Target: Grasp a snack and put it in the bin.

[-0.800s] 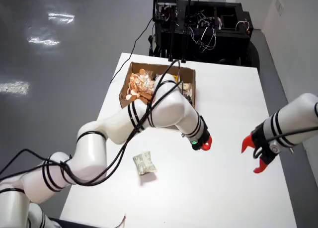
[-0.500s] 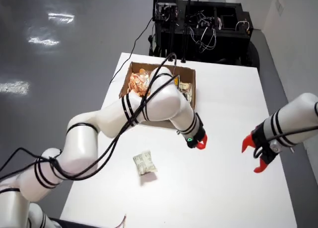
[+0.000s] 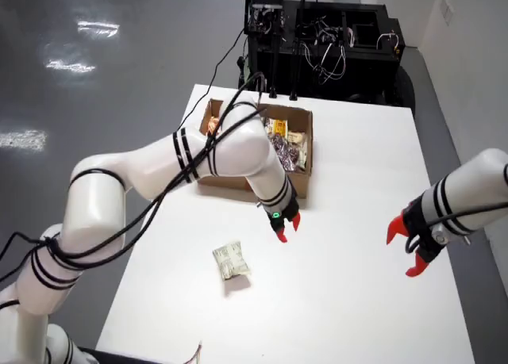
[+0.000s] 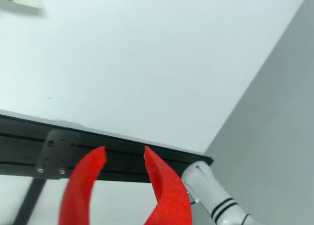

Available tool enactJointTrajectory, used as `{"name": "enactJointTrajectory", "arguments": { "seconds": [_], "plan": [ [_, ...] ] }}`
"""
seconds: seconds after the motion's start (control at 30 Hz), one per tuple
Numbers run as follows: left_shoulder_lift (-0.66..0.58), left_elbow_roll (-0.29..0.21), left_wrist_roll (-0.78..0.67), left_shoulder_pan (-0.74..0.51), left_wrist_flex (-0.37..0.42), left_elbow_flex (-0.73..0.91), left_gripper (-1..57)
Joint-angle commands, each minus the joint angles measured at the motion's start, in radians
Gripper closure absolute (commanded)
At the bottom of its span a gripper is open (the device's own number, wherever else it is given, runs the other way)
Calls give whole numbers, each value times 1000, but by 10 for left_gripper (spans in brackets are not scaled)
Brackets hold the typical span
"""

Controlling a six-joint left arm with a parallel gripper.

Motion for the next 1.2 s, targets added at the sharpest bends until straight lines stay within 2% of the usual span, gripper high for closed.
{"name": "enactJointTrajectory", "arguments": {
  "seconds": [0.03, 0.13, 0.37, 0.47, 0.67, 0.87, 1.2],
  "plan": [
    [-75, 4, 0, 35, -12, 139, 341],
    [-140, 7, -4, 59, -74, 255, 292],
    [-357, 9, 4, 97, -313, 610, 238],
    [-400, 8, 5, 114, -368, 703, 201],
    [-354, 8, 3, 139, -395, 763, 140],
    [-239, 8, 25, 154, -387, 718, 84],
    [-102, 9, 29, 206, -395, 617, 44]
  ]
}}
